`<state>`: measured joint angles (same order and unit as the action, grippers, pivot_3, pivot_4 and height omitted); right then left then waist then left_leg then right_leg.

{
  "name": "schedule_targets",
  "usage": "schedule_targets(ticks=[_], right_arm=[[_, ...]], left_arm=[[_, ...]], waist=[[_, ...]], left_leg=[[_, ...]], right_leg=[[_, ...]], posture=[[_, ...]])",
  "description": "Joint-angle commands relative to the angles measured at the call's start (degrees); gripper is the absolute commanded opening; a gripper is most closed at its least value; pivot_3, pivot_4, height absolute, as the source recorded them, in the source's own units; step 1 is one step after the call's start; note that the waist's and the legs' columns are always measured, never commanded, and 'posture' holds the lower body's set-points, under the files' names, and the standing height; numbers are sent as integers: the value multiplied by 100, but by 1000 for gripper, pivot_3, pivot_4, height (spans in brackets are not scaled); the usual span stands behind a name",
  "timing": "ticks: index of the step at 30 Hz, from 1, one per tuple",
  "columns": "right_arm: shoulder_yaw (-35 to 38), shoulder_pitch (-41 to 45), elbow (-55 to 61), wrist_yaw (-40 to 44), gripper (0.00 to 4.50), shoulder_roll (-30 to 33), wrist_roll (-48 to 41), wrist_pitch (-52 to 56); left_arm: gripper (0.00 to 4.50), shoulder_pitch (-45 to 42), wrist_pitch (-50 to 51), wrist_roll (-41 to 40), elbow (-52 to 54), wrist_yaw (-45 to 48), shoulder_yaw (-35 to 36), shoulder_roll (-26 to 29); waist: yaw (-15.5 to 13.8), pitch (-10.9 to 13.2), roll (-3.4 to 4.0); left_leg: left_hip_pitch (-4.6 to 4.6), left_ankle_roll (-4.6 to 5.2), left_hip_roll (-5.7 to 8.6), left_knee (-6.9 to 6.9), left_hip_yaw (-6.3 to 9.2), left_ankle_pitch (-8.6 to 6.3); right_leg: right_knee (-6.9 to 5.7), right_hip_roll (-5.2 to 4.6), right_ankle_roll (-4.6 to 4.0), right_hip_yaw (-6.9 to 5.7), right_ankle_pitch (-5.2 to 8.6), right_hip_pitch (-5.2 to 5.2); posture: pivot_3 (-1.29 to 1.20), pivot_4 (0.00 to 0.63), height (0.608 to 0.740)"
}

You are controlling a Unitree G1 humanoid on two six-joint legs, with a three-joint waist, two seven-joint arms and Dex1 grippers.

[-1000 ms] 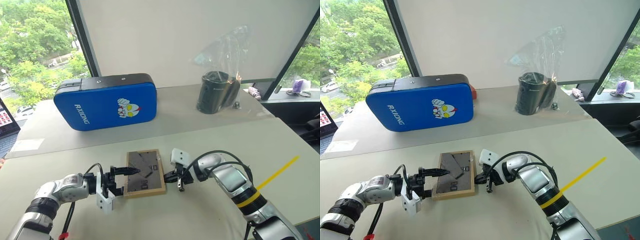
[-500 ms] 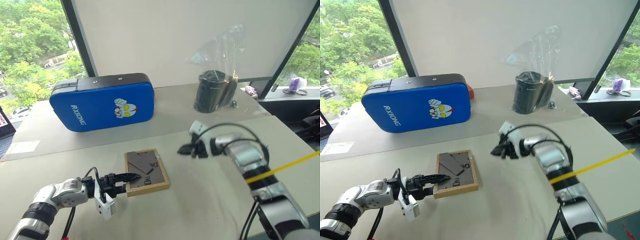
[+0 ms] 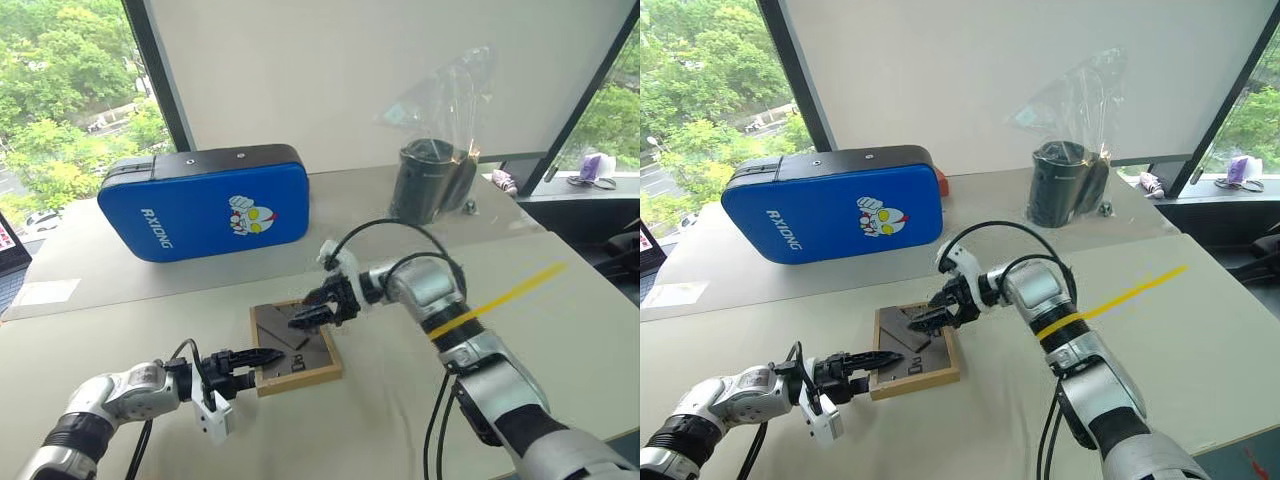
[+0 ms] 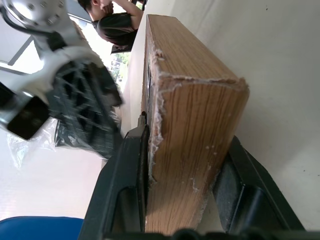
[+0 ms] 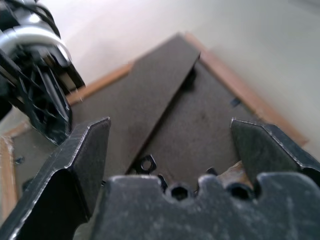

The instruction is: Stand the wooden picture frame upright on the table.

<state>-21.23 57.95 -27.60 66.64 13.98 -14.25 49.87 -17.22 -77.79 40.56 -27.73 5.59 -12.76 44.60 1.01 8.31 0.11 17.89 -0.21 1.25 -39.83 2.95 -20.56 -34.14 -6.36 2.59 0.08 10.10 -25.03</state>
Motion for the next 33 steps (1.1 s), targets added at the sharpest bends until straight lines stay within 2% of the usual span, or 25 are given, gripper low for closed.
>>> schedule_targets(ticks=[1, 6, 12, 17, 23, 25, 27, 29, 30, 33], right_arm=[[-253, -13, 39, 512, 4485, -130, -138, 100], [103, -69, 664, 801, 4485, -297, -756, 667], [999, 28, 1034, 528, 4485, -180, -1424, 1110], [1176, -172, 1303, 512, 4485, 184, -1547, 1040], [833, -613, 1495, 166, 4485, 798, -929, 383], [766, -756, 1527, 67, 4485, 1044, -628, -125], [834, -1319, 1846, -155, 4485, 1619, 150, -2136], [812, -1762, 2118, -188, 4485, 2006, 557, -3303], [708, -2006, 2304, -131, 4485, 2152, 711, -3786], [131, -2926, 2858, -179, 4485, 2674, 1684, -6132]], left_arm=[[1263, 170, 149, 228, -62, 181, -291, 51], [1263, 245, 234, 158, 93, 224, -297, 59], [1263, 343, 355, 108, 204, 248, -330, 61], [1263, 370, 426, 45, 261, 242, -375, 69], [1263, 330, 454, 13, 258, 245, -404, 78], [1263, 325, 470, -14, 259, 252, -412, 84], [1263, 323, 500, -54, 252, 250, -415, 92], [1263, 328, 504, -63, 268, 236, -430, 117], [1263, 330, 509, -80, 274, 239, -433, 127], [1263, 308, 529, -176, 308, 287, -455, 140]], waist=[[0, 0, -1], [4, 0, -1], [-7, 0, -1], [-9, 0, -1], [-4, -1, -2], [-7, 0, -2], [-32, -1, -2], [-49, -1, -3], [-32, -1, -3], [0, -1, -3]], left_leg=[[0, 0, -1, 0, 2, 0], [5, 0, 0, 0, 4, 0], [36, -3, 4, -10, 13, 2], [54, -4, 7, -6, 13, 2], [53, -3, 9, -7, 9, 1], [52, -2, 9, -9, 8, 1], [51, -2, 9, -9, 9, 1], [50, -2, 9, -9, 19, 1], [50, -2, 10, -7, 16, 1], [44, -2, 9, -4, 4, 0]], right_leg=[[0, 0, 0, -3, 0, 0], [1, -1, 0, -4, 0, -1], [0, -8, 1, -12, -1, -24], [2, -12, 1, -17, -1, -44], [6, -22, 2, -36, -1, -37], [5, -22, 2, -37, -2, -35], [4, -22, 2, -37, -2, -35], [10, -24, 2, -57, -1, -25], [12, -27, 3, -58, -1, -26], [12, -28, 3, -58, -1, -25]], posture=[[0, 150, 740], [0, 150, 740], [0, 150, 740], [0, 150, 740], [0, 150, 740], [0, 150, 740], [0, 150, 740], [0, 150, 740], [0, 150, 740], [0, 150, 740]])
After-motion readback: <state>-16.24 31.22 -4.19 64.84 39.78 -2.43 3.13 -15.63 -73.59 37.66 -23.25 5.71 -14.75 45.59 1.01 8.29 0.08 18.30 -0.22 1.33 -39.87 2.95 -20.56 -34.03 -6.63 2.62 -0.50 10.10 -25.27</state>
